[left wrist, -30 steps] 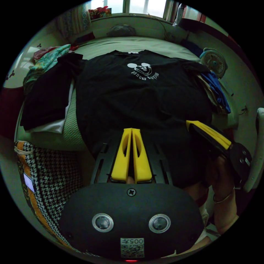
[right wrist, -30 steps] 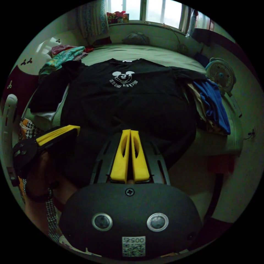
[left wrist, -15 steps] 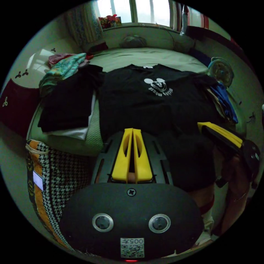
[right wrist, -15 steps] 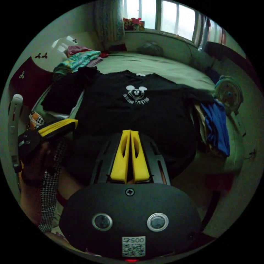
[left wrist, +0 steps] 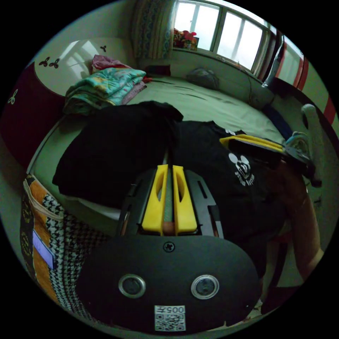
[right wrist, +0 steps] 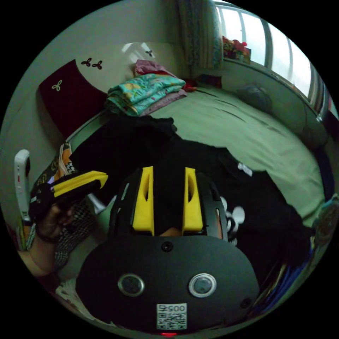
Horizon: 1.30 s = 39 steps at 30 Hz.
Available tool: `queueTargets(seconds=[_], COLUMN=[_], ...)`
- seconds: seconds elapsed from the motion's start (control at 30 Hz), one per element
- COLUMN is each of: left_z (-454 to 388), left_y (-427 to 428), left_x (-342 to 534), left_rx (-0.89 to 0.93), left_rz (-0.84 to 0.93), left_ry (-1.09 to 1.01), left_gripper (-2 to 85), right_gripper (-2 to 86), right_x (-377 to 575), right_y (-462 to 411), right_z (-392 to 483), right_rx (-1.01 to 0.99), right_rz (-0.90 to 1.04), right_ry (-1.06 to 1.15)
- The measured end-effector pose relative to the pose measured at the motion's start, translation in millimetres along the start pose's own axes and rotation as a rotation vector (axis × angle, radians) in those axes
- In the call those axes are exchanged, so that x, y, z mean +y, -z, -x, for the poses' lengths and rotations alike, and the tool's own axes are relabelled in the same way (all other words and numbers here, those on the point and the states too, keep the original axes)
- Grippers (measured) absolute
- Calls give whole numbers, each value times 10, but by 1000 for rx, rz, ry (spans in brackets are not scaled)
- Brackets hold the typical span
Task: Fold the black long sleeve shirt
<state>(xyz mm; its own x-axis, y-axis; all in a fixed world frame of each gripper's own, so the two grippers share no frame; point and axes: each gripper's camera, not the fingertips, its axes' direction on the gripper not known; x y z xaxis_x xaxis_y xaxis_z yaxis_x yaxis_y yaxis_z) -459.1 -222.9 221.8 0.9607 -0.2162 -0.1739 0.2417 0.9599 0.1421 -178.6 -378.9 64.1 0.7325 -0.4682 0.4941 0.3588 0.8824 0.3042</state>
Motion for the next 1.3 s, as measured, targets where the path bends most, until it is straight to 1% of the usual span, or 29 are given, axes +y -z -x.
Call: queueTargets(seconds=[0.07, 0.13, 0.27, 0.37, 0.47, 0.57, 0.7, 0.8, 0.87, 0.97, 1.07, 1.17, 1.2, 1.3], left_z=[110, 226, 314, 326, 332, 328, 279, 189, 118, -10, -144, -301, -357, -476], left_y=[-70, -172, -317, -433, -582, -691, -876, -1069, -1216, -1463, -1736, -2029, -2149, -2484], left_x=[-239, -552, -918, -1109, -1262, -1389, -1561, -1676, -1747, -1855, -2006, -2226, -2324, -2556], left_rx=[6, -13, -81, -104, -107, -103, -67, -38, -10, 14, 10, -12, -32, -126], left_rz=[-32, -63, -79, -94, -69, -78, -65, -27, 23, 50, 64, 57, 51, 115], left_ry=[-18, -43, -80, -113, -125, -129, -133, -157, -171, -200, -225, -266, -274, -277], left_gripper=[59, 83, 107, 107, 106, 106, 104, 103, 101, 103, 111, 119, 123, 128], right_gripper=[115, 116, 102, 77, 10, -13, -14, -2, 29, 54, 62, 59, 58, 49], right_x=[-364, -573, -900, -1107, -1305, -1440, -1414, -1279, -1125, -941, -838, -762, -746, -674], right_y=[-338, -565, -921, -1118, -1074, -895, -854, -1059, -1257, -1352, -1401, -1455, -1464, -1507], right_z=[-60, -118, -216, -278, -393, -577, -902, -1236, -1484, -1717, -1914, -2031, -2050, -2136], right_rx=[9, -16, -131, -133, -82, -67, 11, 111, 174, 153, 89, 78, 73, 40], right_rz=[15, 38, 47, 81, 15, -71, -82, 15, 123, 139, 128, 121, 119, 116], right_ry=[97, 134, 171, 174, 170, 192, 198, 122, 67, 23, -39, -43, -43, -38])
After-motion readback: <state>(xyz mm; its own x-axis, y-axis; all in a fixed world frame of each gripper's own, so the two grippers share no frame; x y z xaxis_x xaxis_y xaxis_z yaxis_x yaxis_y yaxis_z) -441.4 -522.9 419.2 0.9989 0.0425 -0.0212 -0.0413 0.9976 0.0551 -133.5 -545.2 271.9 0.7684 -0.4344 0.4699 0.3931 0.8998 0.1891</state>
